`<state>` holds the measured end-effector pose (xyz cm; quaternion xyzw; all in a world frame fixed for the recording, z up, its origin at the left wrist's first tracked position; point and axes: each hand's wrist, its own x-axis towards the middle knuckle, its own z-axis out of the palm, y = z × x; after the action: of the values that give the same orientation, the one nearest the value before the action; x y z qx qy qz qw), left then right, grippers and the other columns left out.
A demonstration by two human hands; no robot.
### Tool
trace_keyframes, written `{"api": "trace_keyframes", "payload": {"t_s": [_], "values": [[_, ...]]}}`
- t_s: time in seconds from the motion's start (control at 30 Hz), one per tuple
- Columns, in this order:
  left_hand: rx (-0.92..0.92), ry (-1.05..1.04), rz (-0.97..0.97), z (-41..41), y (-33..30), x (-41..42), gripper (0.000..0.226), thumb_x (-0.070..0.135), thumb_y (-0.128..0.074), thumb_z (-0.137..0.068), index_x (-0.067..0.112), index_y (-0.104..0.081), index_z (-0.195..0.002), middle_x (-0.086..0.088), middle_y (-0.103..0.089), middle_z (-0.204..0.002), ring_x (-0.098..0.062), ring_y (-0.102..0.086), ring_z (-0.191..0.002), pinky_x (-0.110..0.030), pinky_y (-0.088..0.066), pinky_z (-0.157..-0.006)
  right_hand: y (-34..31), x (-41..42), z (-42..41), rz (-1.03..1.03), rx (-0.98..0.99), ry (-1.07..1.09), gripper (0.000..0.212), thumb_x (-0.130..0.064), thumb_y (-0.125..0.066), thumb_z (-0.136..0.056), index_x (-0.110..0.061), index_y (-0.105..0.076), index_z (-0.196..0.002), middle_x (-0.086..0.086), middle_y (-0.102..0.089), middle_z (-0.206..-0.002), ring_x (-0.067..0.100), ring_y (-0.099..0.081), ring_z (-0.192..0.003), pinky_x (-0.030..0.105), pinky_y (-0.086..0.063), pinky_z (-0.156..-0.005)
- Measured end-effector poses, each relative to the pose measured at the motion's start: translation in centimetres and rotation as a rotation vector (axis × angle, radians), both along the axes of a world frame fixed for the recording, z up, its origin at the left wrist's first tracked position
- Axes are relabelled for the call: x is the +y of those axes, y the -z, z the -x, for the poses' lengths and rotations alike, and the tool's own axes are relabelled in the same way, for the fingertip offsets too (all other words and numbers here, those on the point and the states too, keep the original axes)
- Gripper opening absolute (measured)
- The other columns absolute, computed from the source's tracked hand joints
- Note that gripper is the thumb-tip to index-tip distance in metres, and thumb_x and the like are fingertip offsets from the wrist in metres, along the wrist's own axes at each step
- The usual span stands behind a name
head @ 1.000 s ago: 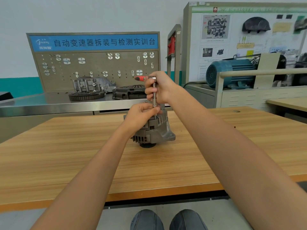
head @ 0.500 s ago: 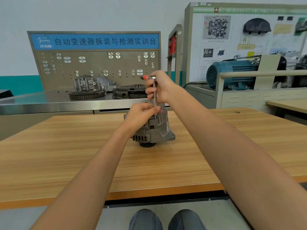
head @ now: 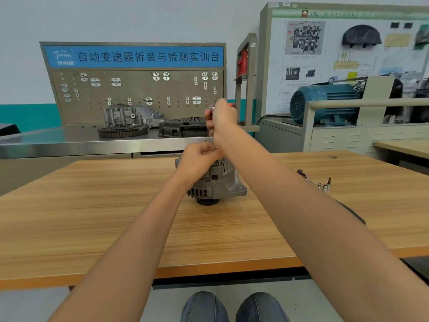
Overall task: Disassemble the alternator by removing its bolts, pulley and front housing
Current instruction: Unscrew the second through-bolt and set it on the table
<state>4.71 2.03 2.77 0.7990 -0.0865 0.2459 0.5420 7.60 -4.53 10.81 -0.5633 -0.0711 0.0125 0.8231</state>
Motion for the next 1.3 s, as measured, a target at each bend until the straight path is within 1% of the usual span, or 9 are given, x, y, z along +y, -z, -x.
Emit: {"api": "trace_keyframes", "payload": {"t_s": [0.23, 0.33, 0.47, 0.6, 0.77, 0.9, 1.03, 1.2, 1.3], "values": [[0.061, 0.069, 0.001, 0.0, -0.1, 0.4, 0.011, 0.019, -0.063, -0.089, 0.016, -0.073, -0.087, 0.009, -0.074, -0.083, -0.002, -0.067, -0.084, -0.02, -0.049, -0.086, -0.4, -1.3, -0.3, 0.139, -0.027, -0.438, 0.025, -0.017, -0.029, -0.092, -0.021, -0.041, -0.071, -0.01, -0.038, -0.039, 0.005, -0.023, -0.032, 0.022, -0.018, -0.045], [0.04, 0.062, -0.005, 0.0, -0.1, 0.5, 0.014, 0.016, -0.063, -0.089, 0.022, -0.072, -0.079, 0.013, -0.072, -0.074, 0.001, -0.066, -0.077, -0.018, -0.049, -0.081, 0.0, -0.7, 0.3, 0.042, -0.017, -0.246, 0.025, -0.016, -0.031, -0.093, -0.018, -0.044, -0.072, -0.009, -0.043, -0.046, 0.006, -0.026, -0.037, 0.02, -0.02, -0.044], [0.014, 0.0, -0.041, -0.1, 0.2, 0.3, 0.046, 0.004, -0.057, -0.088, 0.028, -0.065, -0.05, 0.017, -0.061, -0.047, 0.007, -0.052, -0.044, -0.005, -0.038, -0.046, 0.6, 0.4, 0.7, -0.146, -0.049, 0.214, 0.034, -0.023, -0.029, -0.101, -0.016, -0.04, -0.07, -0.003, -0.05, -0.061, 0.007, -0.038, -0.047, 0.019, -0.029, -0.044], [0.029, 0.04, -0.032, 0.0, -0.1, 0.3, 0.016, 0.02, -0.063, -0.088, 0.027, -0.072, -0.076, 0.014, -0.073, -0.076, 0.0, -0.066, -0.081, -0.016, -0.048, -0.08, -0.2, -0.6, 0.1, -0.004, 0.022, -0.091, 0.029, -0.02, -0.029, -0.097, -0.017, -0.04, -0.07, -0.007, -0.046, -0.051, 0.007, -0.027, -0.042, 0.02, -0.021, -0.045], [0.054, 0.053, -0.076, -0.2, 0.0, 0.6, 0.014, 0.026, -0.061, -0.091, 0.021, -0.074, -0.09, 0.007, -0.073, -0.094, -0.005, -0.065, -0.096, -0.02, -0.046, -0.088, -0.4, -2.1, -0.8, 0.054, 0.031, -0.412, 0.026, -0.019, -0.03, -0.094, -0.02, -0.043, -0.071, -0.01, -0.039, -0.039, 0.006, -0.022, -0.033, 0.023, -0.018, -0.048], [0.019, 0.033, -0.049, -0.2, -0.1, 0.5, 0.024, 0.015, -0.061, -0.089, 0.028, -0.07, -0.071, 0.018, -0.07, -0.066, 0.008, -0.063, -0.067, -0.005, -0.045, -0.063, 0.3, -0.6, 0.1, -0.063, 0.021, -0.073, 0.025, -0.022, -0.032, -0.097, -0.014, -0.047, -0.078, -0.007, -0.048, -0.051, 0.007, -0.03, -0.039, 0.02, -0.023, -0.043], [0.011, -0.048, -0.051, -0.2, 0.2, 0.3, 0.048, 0.001, -0.053, -0.086, 0.025, -0.054, -0.046, 0.013, -0.052, -0.04, 0.004, -0.044, -0.038, -0.012, -0.034, -0.042, 0.7, 1.3, 0.7, -0.061, -0.099, 0.309, 0.033, -0.026, -0.027, -0.102, -0.01, -0.043, -0.077, 0.0, -0.053, -0.065, 0.01, -0.042, -0.051, 0.023, -0.032, -0.046], [0.038, 0.054, -0.01, -0.1, 0.0, 0.2, 0.014, 0.022, -0.06, -0.09, 0.026, -0.07, -0.082, 0.015, -0.072, -0.076, 0.005, -0.065, -0.078, -0.017, -0.047, -0.076, -0.3, -0.8, -0.4, 0.039, 0.023, -0.196, 0.027, -0.021, -0.029, -0.097, -0.017, -0.041, -0.073, -0.008, -0.045, -0.048, 0.006, -0.025, -0.035, 0.02, -0.02, -0.042], [0.041, 0.071, 0.006, -0.3, 0.1, 0.2, 0.013, 0.019, -0.059, -0.092, 0.017, -0.071, -0.096, 0.006, -0.073, -0.092, 0.0, -0.065, -0.088, -0.012, -0.046, -0.082, -0.2, -1.8, -0.9, 0.007, 0.034, -0.397, 0.027, -0.023, -0.029, -0.096, -0.019, -0.044, -0.074, -0.01, -0.042, -0.042, 0.005, -0.023, -0.031, 0.021, -0.02, -0.044]]}}
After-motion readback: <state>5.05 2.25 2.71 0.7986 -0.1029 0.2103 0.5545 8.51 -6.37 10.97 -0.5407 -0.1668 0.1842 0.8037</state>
